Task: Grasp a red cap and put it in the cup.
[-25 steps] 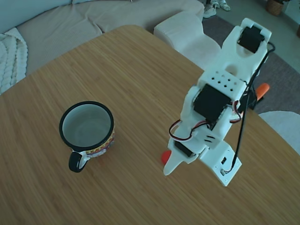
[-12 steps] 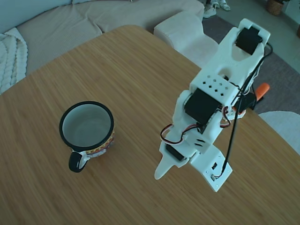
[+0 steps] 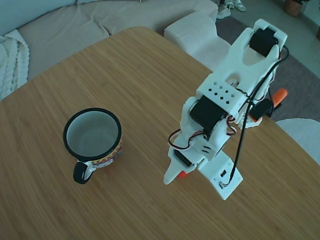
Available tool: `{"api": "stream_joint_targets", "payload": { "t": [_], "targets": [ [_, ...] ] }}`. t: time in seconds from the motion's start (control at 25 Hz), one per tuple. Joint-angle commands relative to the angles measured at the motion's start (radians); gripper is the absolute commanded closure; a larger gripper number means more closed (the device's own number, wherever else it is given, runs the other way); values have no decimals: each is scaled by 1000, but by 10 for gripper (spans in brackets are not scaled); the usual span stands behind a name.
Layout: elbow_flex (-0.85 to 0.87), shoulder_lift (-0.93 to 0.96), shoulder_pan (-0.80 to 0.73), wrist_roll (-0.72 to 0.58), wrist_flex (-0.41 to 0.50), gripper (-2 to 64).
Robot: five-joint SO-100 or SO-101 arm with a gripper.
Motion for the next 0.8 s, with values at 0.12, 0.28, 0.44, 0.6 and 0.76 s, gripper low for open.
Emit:
{"api": "stream_joint_targets", "payload": {
  "t": [0.12,0.28,0.44,0.6,0.76],
  "targets": [
    [15,11,2,-3,-5,142],
    [71,28,2,2,-60,142],
    [75,28,2,5,-72,142],
    [75,26,11,6,-69,142],
    [77,23,80,2,-66,142]
  ]
}}
